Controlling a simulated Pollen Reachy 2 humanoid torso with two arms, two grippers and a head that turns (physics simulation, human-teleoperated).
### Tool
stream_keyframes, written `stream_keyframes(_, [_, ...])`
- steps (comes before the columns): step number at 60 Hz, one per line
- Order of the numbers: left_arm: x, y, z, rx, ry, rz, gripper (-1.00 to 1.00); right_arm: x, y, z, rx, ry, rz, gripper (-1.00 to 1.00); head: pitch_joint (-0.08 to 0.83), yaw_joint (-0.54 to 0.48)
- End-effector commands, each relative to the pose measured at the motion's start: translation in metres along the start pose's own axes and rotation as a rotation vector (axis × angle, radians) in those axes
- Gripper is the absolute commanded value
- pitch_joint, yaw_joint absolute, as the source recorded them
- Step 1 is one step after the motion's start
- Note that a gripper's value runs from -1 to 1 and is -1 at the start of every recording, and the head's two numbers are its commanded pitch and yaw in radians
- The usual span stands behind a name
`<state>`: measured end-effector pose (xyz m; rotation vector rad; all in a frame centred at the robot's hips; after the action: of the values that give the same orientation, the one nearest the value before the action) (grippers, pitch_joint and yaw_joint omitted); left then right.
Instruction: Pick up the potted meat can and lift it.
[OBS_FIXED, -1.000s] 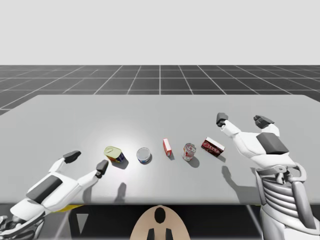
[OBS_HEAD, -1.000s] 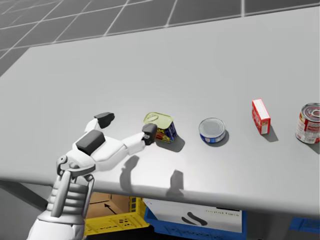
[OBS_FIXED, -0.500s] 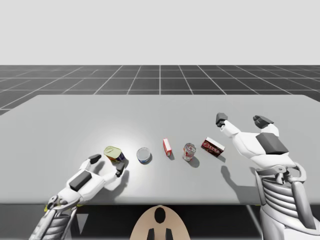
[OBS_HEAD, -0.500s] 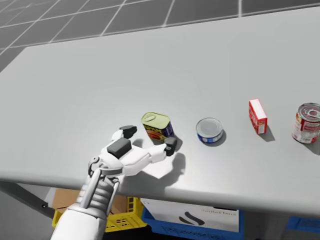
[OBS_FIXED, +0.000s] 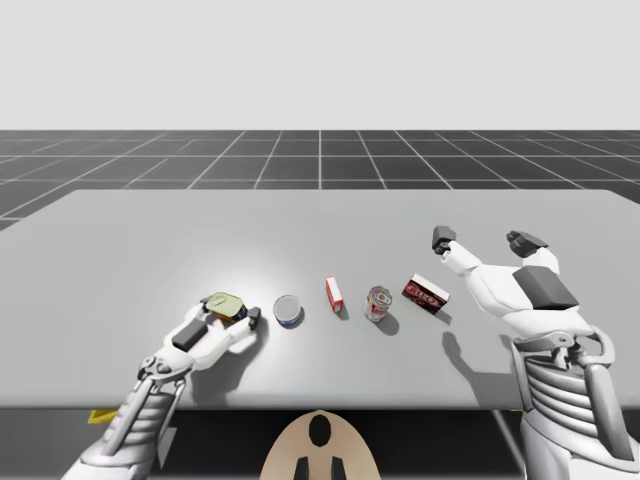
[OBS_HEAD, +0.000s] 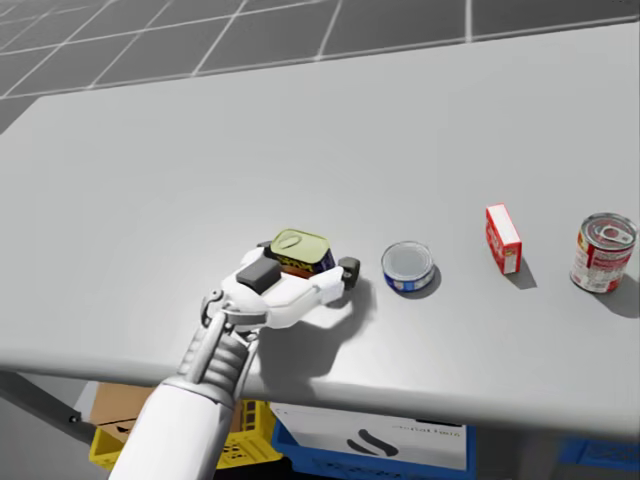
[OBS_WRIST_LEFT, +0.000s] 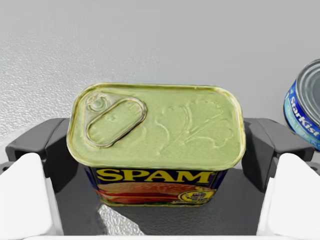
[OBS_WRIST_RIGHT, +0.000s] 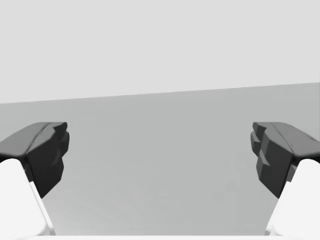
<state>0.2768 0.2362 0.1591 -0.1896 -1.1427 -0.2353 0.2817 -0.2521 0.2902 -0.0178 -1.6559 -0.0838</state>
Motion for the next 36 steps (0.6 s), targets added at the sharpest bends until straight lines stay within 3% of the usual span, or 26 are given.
stream_keyframes(1, [-0.0073,-0.0038,-0.0045,0.010,0.017,0.016,0.94,-0.0007,0.0008,0.0004,-0.001,0.001,-0.005,-1.00,0.667,0.31])
stream_keyframes(12, [-0.0119,-0.0024,-0.0034,0.017,0.018,0.027,1.00,-0.0008,0.0006,0.0004,-0.012,0.000,-0.002,-1.00,0.603,0.33])
stream_keyframes(27, [-0.0139,-0.0029,-0.0034,0.012,0.020,0.028,1.00,-0.0011,-0.0001,-0.0003,-0.017,0.004,-0.002,-1.00,0.370,0.36])
stream_keyframes(36, [-0.0122,-0.0019,-0.0019,0.003,0.022,0.043,1.00,-0.0010,-0.0009,-0.0008,-0.020,0.004,0.000,-1.00,0.308,0.38])
